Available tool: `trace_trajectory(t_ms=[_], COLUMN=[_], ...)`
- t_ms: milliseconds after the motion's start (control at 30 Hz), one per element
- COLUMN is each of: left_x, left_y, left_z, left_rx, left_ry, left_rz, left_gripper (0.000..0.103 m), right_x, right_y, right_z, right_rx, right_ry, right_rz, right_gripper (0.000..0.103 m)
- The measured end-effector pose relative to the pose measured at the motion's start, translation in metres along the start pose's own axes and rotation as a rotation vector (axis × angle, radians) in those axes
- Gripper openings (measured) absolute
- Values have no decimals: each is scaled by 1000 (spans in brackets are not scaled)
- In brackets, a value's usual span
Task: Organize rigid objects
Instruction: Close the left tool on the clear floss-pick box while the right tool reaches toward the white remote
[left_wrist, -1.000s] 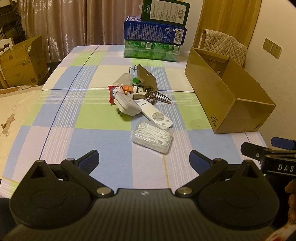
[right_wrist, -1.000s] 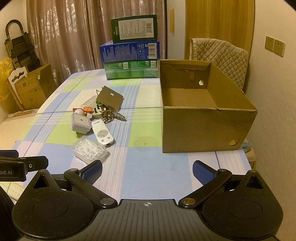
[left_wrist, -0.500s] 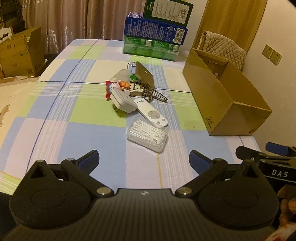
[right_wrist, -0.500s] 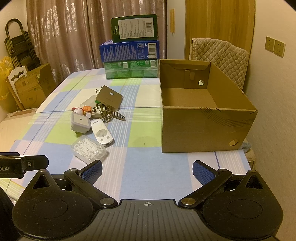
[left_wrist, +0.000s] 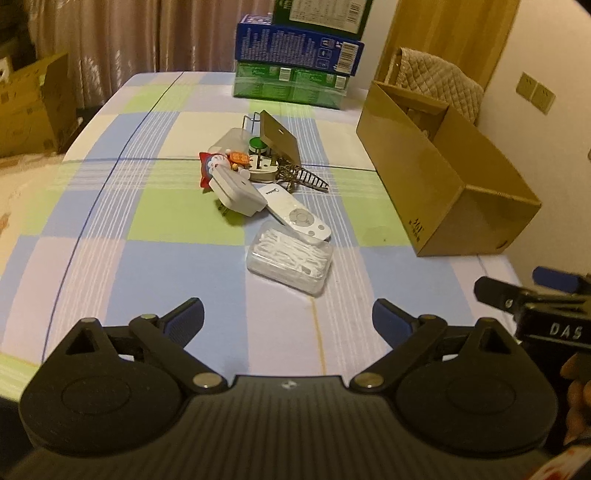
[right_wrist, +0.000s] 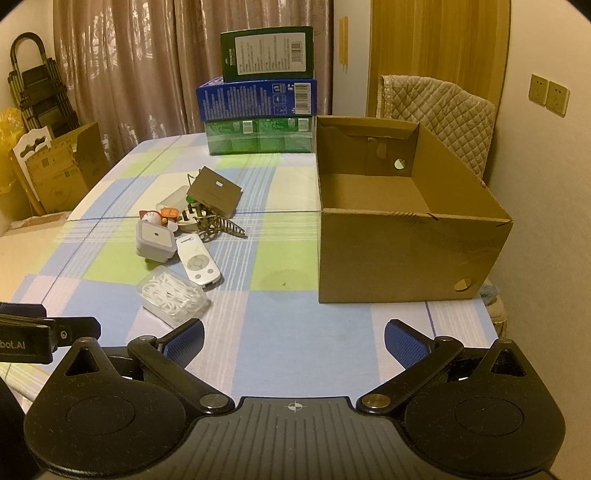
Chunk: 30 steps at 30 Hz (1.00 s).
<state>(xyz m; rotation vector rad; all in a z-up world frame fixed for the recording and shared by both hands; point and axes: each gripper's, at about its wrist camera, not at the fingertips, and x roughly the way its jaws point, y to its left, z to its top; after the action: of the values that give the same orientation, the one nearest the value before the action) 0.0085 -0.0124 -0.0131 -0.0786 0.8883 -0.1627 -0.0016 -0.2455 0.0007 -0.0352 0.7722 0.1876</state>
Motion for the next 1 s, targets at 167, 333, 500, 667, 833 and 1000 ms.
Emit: trace_trajectory(t_ms=[167,333,500,667,833,1000], left_x=[17,43,77,112,135,156], left_y=[-3,-8,-11,-6,-2,0], left_z=[4,10,16,22,25,25], left_rx=[90,171,241,274,278,273], left_ry=[-19,-23,-5,11,30,54], left_rz=[7,-14,-40,-38,-80,-89], left_gripper=[100,102,102,102,102,102], right_x=[13,30,53,72,91,102], right_y=[-3,-10,-13,-16,-17,-16], right_z=[1,4,8,9,8,3], right_rx=[0,11,1,-7,0,-1], right_ry=[8,20,37,55,81,104], right_rz=[-1,11,16,15,16,26], right_gripper=[101,101,101,101,101,101])
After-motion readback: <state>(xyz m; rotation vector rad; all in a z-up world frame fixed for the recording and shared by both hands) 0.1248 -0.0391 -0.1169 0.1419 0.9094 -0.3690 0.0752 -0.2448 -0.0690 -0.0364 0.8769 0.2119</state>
